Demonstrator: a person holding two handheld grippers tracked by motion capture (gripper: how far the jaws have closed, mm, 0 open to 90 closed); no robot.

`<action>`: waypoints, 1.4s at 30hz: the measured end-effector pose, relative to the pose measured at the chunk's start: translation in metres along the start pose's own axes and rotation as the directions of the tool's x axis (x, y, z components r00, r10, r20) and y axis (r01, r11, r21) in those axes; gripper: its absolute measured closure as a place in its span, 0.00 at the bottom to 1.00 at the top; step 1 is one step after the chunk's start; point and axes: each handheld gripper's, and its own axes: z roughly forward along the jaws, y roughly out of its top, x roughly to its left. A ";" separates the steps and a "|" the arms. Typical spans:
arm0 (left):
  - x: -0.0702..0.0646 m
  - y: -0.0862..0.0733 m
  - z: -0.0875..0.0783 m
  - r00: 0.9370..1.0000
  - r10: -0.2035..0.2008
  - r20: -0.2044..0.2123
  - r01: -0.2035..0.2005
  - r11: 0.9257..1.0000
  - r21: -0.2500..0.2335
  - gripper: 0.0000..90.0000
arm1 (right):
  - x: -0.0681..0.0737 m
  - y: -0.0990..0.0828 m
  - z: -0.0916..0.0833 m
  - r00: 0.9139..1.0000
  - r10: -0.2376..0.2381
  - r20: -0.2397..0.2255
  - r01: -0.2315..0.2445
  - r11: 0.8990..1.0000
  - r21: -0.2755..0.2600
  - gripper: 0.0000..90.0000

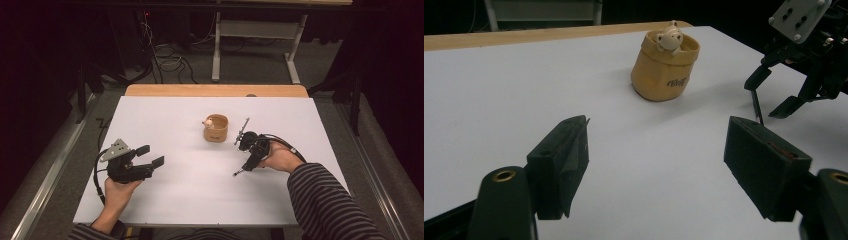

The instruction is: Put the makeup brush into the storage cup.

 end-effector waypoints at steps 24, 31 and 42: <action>0.000 0.000 0.000 1.000 -0.002 0.000 0.002 1.000 0.000 0.29 | 0.000 0.003 0.018 1.000 -0.013 -0.015 0.014 0.997 0.077 0.37; 0.000 0.000 0.000 1.000 0.000 -0.001 0.000 1.000 0.001 0.30 | -0.001 0.003 0.018 0.999 -0.001 -0.037 0.004 0.997 0.077 0.42; 0.000 0.000 0.000 1.000 0.001 -0.001 -0.001 1.000 0.000 0.29 | -0.005 0.001 0.016 0.999 0.019 -0.039 -0.016 0.998 0.065 0.59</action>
